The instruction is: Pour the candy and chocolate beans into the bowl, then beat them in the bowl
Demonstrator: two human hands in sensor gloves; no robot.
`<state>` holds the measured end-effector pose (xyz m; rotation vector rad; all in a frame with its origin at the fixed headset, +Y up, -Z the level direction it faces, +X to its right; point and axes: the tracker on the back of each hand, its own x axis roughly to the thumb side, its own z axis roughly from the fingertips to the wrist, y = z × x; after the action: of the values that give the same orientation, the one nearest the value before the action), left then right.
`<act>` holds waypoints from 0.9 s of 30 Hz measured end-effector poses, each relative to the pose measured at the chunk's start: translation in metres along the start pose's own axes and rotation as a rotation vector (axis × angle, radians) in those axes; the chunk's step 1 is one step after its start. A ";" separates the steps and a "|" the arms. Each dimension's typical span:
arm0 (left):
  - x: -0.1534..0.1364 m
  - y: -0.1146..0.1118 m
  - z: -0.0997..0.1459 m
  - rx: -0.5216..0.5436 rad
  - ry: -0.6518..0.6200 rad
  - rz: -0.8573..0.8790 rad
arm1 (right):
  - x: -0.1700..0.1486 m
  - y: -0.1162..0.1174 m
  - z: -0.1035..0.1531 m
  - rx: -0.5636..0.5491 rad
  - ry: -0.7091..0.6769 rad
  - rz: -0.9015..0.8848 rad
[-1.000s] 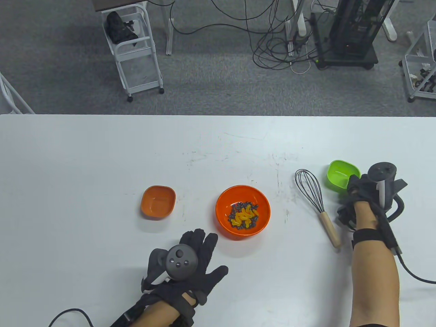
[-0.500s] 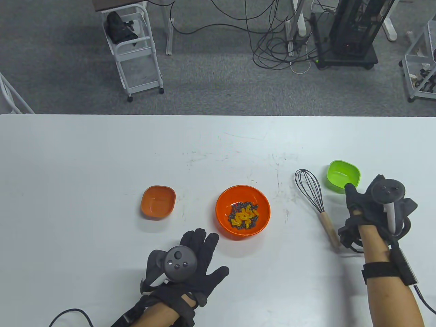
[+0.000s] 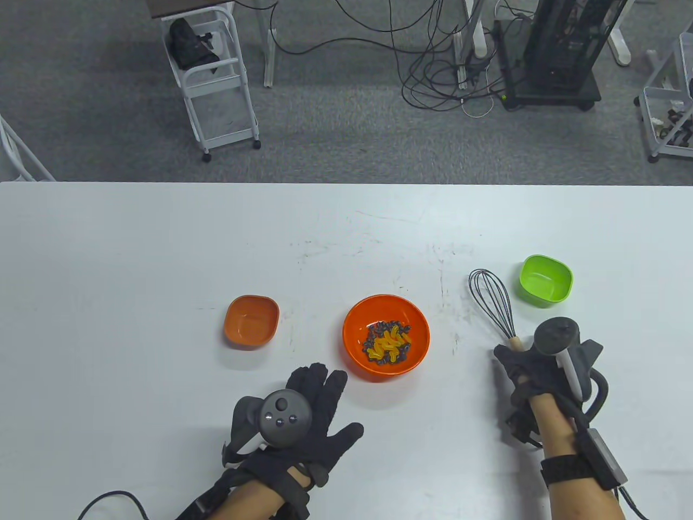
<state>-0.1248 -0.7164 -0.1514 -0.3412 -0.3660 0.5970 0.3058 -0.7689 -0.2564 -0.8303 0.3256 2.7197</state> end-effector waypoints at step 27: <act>0.006 0.004 -0.027 0.162 -0.049 -0.040 | 0.036 -0.049 0.056 -0.138 -0.488 -0.291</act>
<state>-0.1105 -0.7148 -0.1749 -0.1635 -0.3684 0.5921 0.2643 -0.6995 -0.2378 -0.1994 -0.0826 2.5735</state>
